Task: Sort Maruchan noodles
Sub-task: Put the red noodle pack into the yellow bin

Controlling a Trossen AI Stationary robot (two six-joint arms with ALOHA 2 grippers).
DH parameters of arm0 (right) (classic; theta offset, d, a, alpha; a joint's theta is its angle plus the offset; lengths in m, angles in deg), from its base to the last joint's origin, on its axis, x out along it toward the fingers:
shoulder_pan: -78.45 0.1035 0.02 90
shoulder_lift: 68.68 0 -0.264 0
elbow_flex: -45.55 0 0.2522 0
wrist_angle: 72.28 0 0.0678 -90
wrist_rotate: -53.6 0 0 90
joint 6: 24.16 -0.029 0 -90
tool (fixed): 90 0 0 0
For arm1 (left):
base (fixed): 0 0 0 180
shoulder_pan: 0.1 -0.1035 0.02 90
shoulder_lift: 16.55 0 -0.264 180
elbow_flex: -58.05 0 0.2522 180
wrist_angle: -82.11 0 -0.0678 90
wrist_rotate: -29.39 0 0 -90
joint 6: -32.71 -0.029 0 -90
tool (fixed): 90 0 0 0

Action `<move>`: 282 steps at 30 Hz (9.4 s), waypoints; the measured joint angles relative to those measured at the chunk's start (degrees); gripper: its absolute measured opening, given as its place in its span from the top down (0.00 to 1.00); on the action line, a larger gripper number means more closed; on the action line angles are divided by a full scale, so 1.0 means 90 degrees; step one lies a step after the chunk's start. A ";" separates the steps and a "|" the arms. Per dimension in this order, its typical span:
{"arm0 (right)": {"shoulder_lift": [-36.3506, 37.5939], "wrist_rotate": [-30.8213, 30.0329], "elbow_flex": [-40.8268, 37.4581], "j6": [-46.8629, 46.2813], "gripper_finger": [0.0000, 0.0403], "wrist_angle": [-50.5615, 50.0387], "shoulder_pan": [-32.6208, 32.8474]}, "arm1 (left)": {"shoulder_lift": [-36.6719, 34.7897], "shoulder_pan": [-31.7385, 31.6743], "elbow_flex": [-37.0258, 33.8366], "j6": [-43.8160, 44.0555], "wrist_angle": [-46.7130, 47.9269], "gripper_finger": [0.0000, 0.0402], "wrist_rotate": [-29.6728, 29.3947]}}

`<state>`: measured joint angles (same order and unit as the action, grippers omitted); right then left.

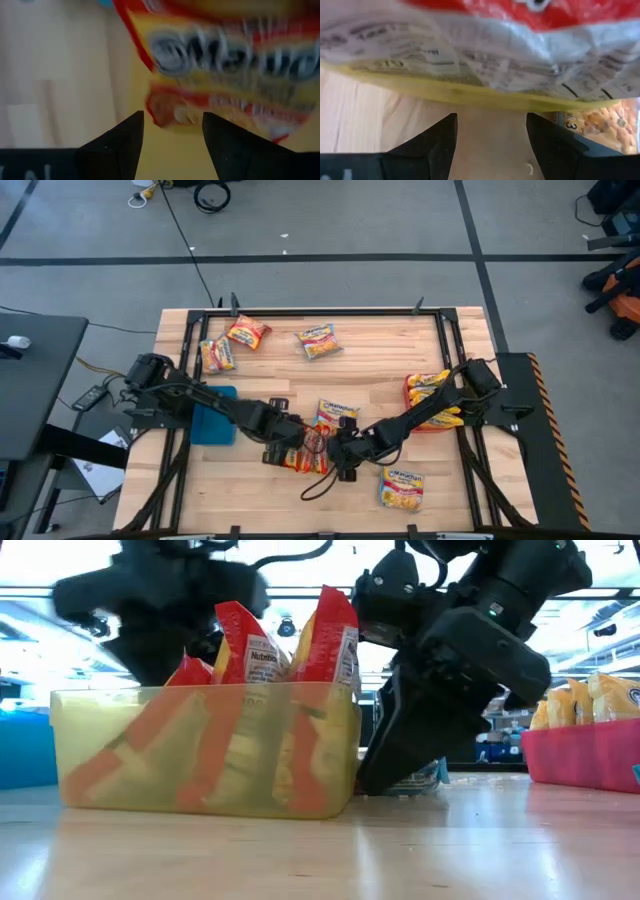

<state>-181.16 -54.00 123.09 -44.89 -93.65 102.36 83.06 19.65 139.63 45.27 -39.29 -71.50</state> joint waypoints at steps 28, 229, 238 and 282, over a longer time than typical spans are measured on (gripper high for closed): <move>0.0017 -0.0268 -0.0021 0.0446 0.39 0.0940 -0.0121 | 0.1016 0.0097 0.0084 -0.0481 -0.0523 0.48 0.0745; 0.1315 -0.0982 0.0401 0.0763 0.40 0.0652 -0.0069 | -0.2384 -0.2361 -0.1431 -0.0206 0.0069 0.36 -0.2228; 0.1778 -0.1859 0.0403 0.0488 0.40 -0.0163 0.0902 | -0.2318 -0.4751 -0.2864 -0.4282 -0.1168 0.43 -0.2279; 0.1785 -0.2368 0.0402 0.0302 0.40 -0.0743 0.1199 | -0.0977 -0.6050 -0.3111 -0.5924 -0.3349 0.99 -0.3055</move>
<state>-165.10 -75.31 126.71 -42.16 -100.34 113.15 74.27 -34.80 111.63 -8.04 -69.43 -98.99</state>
